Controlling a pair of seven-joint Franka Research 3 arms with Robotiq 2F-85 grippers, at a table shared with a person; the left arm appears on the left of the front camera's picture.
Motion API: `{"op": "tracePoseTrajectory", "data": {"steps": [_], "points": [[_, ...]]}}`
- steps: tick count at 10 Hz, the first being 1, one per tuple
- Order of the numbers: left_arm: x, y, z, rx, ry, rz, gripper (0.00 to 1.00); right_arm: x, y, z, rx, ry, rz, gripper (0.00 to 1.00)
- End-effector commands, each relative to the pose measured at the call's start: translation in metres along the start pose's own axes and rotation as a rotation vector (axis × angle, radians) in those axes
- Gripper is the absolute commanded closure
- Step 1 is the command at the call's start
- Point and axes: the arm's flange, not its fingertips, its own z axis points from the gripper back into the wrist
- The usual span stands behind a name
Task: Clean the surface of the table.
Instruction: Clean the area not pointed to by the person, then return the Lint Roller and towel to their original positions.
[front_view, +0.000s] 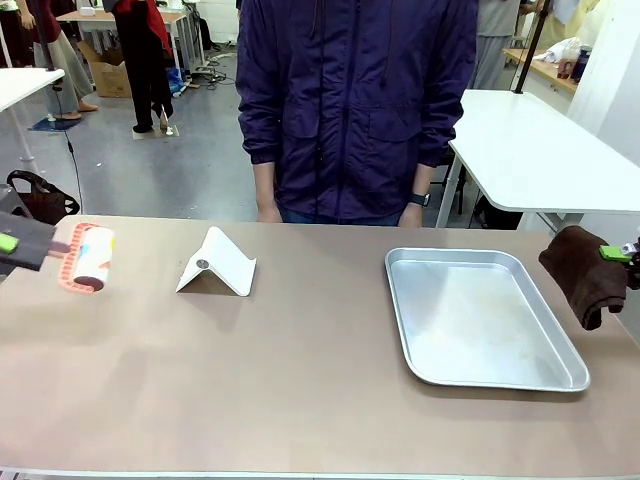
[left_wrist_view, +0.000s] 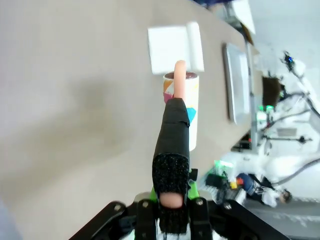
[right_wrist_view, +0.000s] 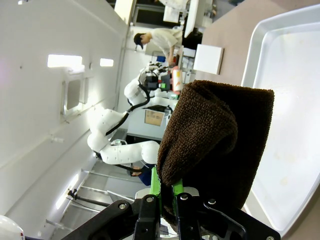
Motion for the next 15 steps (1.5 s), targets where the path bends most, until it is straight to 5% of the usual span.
{"op": "tracePoseTrajectory", "data": {"steps": [1, 4, 5, 15], "points": [[-0.048, 0.019, 0.022, -0.045, 0.047, 0.011, 0.79, 0.002, 0.006, -0.001, 0.019, -0.001, -0.002, 0.89], [-0.085, 0.044, 0.027, -0.148, 0.088, -0.026, 0.79, 0.002, 0.006, -0.001, 0.019, -0.001, -0.002, 0.89], [-0.079, 0.032, 0.027, -0.078, 0.075, 0.035, 0.79, 0.002, 0.006, -0.001, 0.019, -0.001, -0.002, 0.89], [-0.079, 0.032, 0.027, -0.078, 0.075, 0.035, 0.79, 0.002, 0.006, -0.001, 0.019, -0.001, -0.002, 0.89]]}}
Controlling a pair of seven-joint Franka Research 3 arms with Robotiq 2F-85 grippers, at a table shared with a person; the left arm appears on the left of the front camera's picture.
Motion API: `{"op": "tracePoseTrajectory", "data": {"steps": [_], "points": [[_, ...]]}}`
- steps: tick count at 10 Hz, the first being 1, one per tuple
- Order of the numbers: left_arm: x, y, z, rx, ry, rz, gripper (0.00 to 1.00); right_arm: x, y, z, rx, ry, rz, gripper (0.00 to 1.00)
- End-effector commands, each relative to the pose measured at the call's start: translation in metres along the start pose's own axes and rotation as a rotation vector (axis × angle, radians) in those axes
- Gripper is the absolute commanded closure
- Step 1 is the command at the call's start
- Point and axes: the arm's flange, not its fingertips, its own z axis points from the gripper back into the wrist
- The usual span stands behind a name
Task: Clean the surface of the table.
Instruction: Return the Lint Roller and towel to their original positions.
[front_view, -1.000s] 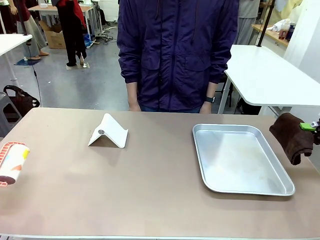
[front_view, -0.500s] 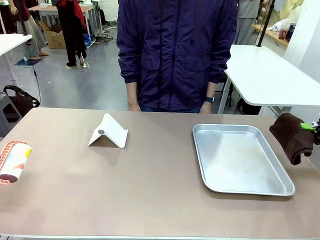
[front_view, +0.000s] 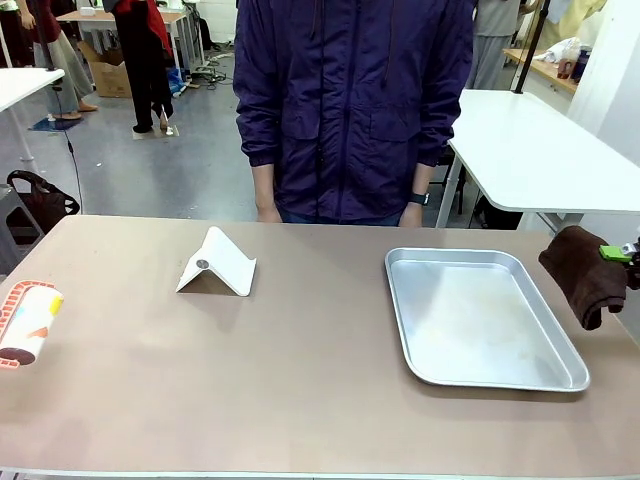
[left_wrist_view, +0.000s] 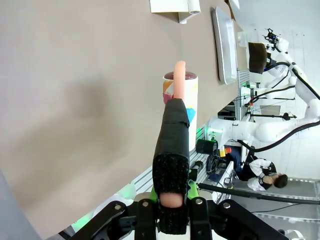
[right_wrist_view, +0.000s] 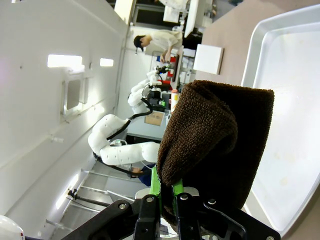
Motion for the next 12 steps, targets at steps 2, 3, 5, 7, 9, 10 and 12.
{"op": "tracePoseTrajectory", "data": {"steps": [2, 3, 5, 7, 9, 10, 12], "points": [[0.001, -0.005, 0.000, -0.002, -0.013, 0.012, 0.79, 0.002, 0.006, -0.001, 0.019, -0.001, -0.002, 0.89], [0.001, -0.005, 0.000, -0.002, -0.013, 0.012, 0.79, 0.002, 0.006, -0.001, 0.019, -0.001, -0.002, 0.89], [0.000, 0.000, 0.000, 0.000, 0.000, 0.000, 0.79, 0.000, 0.000, 0.000, 0.000, 0.000, 0.000, 0.89], [0.030, -0.039, 0.001, -0.036, 0.005, -0.048, 0.79, -0.001, 0.028, -0.010, -0.010, -0.044, 0.041, 0.89], [0.066, -0.102, -0.002, 0.060, 0.097, -0.037, 0.79, 0.023, 0.060, -0.049, -0.109, 0.040, 0.103, 0.89], [0.081, -0.133, -0.008, 0.100, 0.091, 0.000, 0.79, 0.037, 0.072, -0.076, -0.134, 0.049, 0.093, 0.89], [0.107, -0.202, -0.034, 0.176, 0.029, 0.001, 0.79, 0.059, 0.102, -0.146, -0.159, 0.025, 0.087, 0.89]]}}
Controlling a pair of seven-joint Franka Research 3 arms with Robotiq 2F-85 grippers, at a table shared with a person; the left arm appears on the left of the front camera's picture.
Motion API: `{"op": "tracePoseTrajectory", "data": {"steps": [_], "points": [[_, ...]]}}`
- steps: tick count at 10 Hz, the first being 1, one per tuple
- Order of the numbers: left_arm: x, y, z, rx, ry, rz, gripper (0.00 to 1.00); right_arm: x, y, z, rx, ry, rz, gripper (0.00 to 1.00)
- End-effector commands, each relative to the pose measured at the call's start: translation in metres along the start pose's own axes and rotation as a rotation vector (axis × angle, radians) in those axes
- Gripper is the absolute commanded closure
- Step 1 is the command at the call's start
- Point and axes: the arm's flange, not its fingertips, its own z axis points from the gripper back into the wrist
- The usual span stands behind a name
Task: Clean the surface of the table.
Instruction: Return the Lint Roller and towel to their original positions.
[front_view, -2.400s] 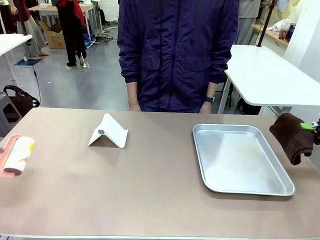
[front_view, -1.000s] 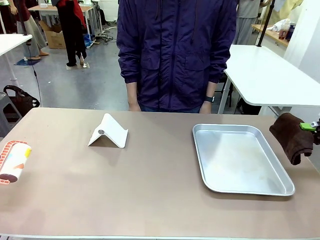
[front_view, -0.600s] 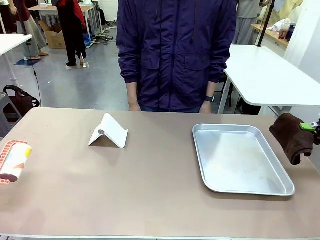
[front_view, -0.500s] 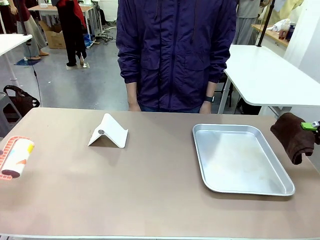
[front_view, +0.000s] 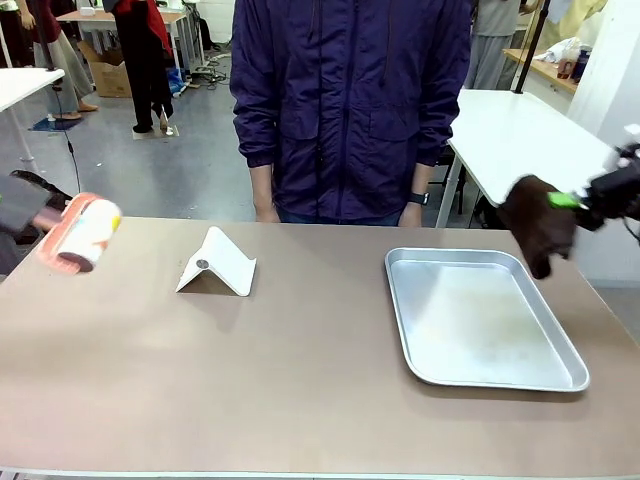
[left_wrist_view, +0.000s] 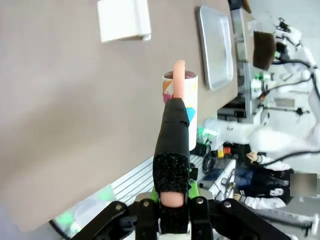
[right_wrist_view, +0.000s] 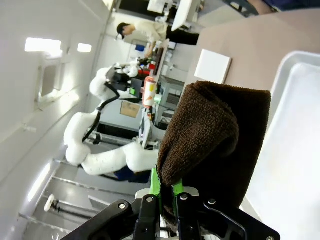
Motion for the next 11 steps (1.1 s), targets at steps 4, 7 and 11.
{"op": "tracePoseTrajectory", "data": {"steps": [4, 7, 11], "points": [[0.048, -0.118, -0.055, 0.155, -0.040, -0.056, 0.79, 0.032, 0.038, -0.179, -0.130, 0.076, 0.001, 0.89], [0.072, -0.150, -0.103, 0.243, -0.068, -0.057, 0.79, 0.024, 0.019, -0.260, -0.162, 0.142, 0.041, 0.89], [0.115, -0.150, -0.182, 0.327, 0.011, 0.027, 0.79, 0.006, -0.021, -0.299, -0.169, 0.143, 0.051, 0.89]]}}
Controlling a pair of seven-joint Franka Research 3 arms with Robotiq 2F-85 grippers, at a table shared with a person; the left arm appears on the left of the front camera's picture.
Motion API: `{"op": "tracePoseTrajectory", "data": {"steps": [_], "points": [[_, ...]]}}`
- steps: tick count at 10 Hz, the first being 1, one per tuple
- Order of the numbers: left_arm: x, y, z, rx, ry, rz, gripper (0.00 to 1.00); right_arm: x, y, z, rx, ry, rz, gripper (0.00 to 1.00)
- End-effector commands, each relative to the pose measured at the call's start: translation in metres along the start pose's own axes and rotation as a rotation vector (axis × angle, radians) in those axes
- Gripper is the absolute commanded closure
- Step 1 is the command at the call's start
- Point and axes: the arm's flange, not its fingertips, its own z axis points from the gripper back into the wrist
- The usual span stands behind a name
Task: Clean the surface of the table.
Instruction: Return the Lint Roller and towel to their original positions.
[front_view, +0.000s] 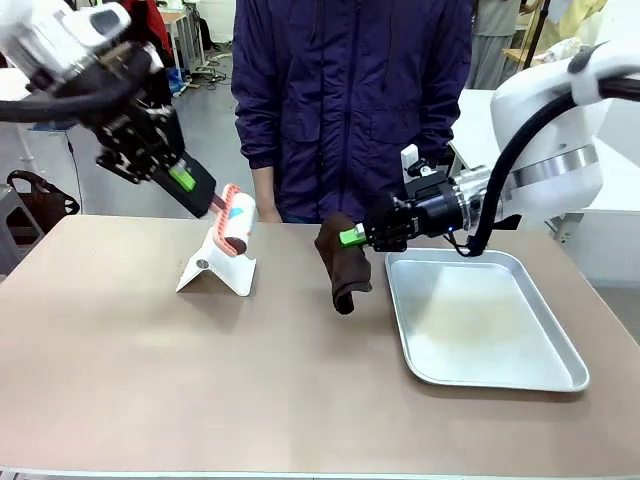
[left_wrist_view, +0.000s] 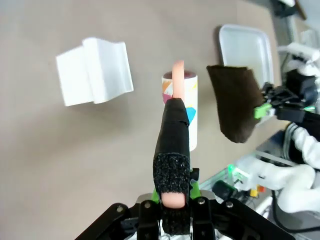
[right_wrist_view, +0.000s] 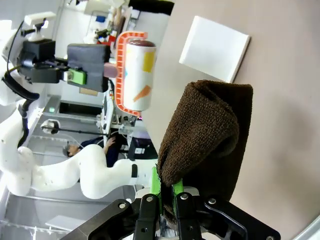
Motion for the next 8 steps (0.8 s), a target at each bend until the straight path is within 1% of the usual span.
{"op": "tracePoseTrajectory", "data": {"steps": [1, 3, 4, 5, 6, 8], "points": [[0.018, -0.007, -0.016, 0.005, 0.038, 0.049, 0.79, 0.003, -0.017, -0.014, -0.008, -0.018, 0.019, 0.89], [0.023, -0.003, -0.037, 0.008, 0.098, 0.045, 0.79, 0.008, -0.039, -0.020, -0.004, -0.006, -0.025, 0.89], [0.023, -0.001, -0.042, 0.010, 0.107, 0.049, 0.79, 0.008, -0.042, -0.019, 0.003, 0.003, -0.044, 0.89], [0.021, 0.002, -0.039, -0.012, 0.121, 0.027, 0.79, 0.007, -0.039, -0.012, 0.027, 0.012, -0.042, 0.89], [0.021, 0.003, -0.050, -0.001, 0.095, 0.038, 0.79, -0.003, -0.046, -0.017, -0.010, 0.020, -0.046, 0.89], [0.021, 0.003, -0.050, -0.001, 0.095, 0.038, 0.79, -0.003, -0.046, -0.017, -0.010, 0.020, -0.046, 0.89]]}}
